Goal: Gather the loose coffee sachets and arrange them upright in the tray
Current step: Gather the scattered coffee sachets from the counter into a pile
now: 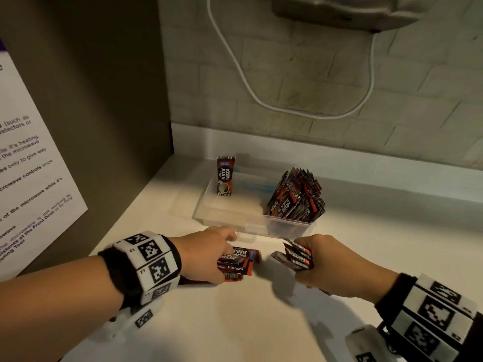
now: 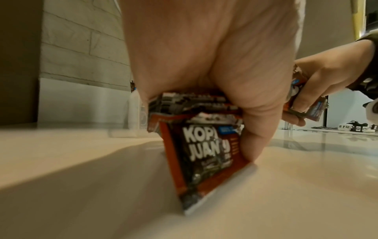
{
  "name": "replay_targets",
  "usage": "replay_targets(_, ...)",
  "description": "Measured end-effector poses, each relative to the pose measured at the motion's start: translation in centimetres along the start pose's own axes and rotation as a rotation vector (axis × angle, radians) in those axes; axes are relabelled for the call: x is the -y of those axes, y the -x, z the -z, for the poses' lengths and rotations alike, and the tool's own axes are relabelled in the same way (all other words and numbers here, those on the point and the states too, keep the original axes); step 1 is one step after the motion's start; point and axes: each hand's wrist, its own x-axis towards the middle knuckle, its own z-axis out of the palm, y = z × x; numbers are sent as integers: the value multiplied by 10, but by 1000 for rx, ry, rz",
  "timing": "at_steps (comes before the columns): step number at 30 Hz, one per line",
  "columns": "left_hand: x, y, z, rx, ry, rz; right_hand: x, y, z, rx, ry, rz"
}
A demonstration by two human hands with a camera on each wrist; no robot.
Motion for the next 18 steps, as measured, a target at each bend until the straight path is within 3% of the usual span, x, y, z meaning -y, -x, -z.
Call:
replay_targets(5,-8,5,2,-43,-57,-15,4,2,8,-71,-212,84)
replay_targets(11,-24,13,1,-101,-184,-53,19,-5,20,-305,-425,173)
replay_targets(15,-22,16,16,-188,215,15,29,-17,30,-454,-738,126)
replay_targets(18,-16,11,34,-422,653,71,38,-34,37,-621,-899,112)
